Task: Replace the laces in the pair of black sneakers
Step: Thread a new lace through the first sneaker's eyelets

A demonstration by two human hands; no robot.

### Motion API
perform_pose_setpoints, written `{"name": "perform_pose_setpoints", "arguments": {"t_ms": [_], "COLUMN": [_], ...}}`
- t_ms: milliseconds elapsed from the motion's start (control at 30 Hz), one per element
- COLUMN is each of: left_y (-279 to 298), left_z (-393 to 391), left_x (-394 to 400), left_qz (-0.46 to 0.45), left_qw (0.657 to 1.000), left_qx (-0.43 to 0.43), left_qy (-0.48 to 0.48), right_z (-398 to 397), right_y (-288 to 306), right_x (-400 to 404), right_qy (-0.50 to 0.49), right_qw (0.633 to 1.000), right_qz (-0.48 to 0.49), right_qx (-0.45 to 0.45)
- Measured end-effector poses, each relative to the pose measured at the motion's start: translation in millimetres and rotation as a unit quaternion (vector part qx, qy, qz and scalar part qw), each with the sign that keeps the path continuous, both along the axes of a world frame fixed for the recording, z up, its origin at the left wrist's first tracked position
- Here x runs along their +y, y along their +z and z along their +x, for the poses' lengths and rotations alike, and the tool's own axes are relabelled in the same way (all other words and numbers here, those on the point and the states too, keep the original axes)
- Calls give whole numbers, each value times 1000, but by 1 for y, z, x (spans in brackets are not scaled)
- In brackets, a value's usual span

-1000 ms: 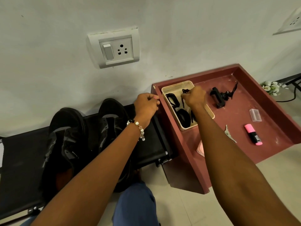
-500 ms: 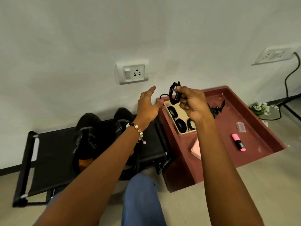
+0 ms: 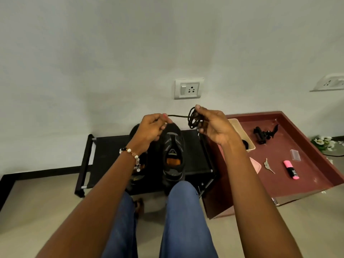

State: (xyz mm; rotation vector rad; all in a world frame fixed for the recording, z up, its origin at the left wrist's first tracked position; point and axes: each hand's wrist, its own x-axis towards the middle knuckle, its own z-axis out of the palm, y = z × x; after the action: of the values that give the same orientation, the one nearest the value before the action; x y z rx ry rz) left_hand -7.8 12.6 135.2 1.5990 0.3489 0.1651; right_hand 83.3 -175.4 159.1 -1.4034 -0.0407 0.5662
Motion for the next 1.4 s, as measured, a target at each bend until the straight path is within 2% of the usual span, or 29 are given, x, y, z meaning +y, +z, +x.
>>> {"name": "perform_pose_setpoints", "arguments": {"t_ms": [100, 167, 267, 300, 367, 433, 467, 500, 600, 667, 767, 833, 967, 1133, 1267, 1400], "left_y": [-4, -8, -12, -13, -15, -16, -16, -17, -16, -14, -13, -13, -19, -40, -60, -79], "left_z": [-17, -25, -31, -31, -29, -25, -22, -19, -11, -5, 1, 2, 1, 11, 23, 38], "left_x": [19, 27, 34, 35, 32, 26, 22, 18, 4, -4, -7, -4, 2, 0, -4, 1], "left_qz": [-72, -101, -96, -79, -39, 12, 39, 65, 140, 179, 163, 142, 121, 84, 80, 93], "left_qw": [994, 987, 985, 987, 992, 996, 997, 997, 989, 983, 986, 989, 992, 994, 993, 991], "left_qx": [13, 6, 13, 22, 38, 44, 43, 38, 12, -3, -9, -4, 29, 64, 69, 80], "left_qy": [83, 127, 144, 135, 110, 76, 54, 28, -38, -40, 19, 40, 19, 40, 61, 61], "right_z": [-8, -12, -14, -12, -8, -8, -8, -8, -21, -30, -36, -33, -18, -7, -5, 3], "right_y": [-18, -33, -58, -67, -80, -82, -80, -78, -62, -54, -49, -49, -53, -64, -87, -115], "right_x": [6, 9, 8, 6, 2, 3, 6, 9, 21, 28, 33, 28, 15, 16, 34, 52], "right_qy": [-25, -79, -168, -173, -111, -52, -42, -31, 66, 118, 105, 55, -15, 60, 105, 88], "right_qw": [998, 993, 974, 960, 902, 851, 854, 874, 951, 962, 972, 971, 929, 866, 896, 927], "right_qz": [-10, -38, -149, -219, -393, -485, -472, -432, -220, -121, -52, -85, -215, -377, -299, -230], "right_qx": [53, 77, 17, -31, -137, -197, -213, -221, -209, -212, -204, -216, -301, -324, -312, -284]}}
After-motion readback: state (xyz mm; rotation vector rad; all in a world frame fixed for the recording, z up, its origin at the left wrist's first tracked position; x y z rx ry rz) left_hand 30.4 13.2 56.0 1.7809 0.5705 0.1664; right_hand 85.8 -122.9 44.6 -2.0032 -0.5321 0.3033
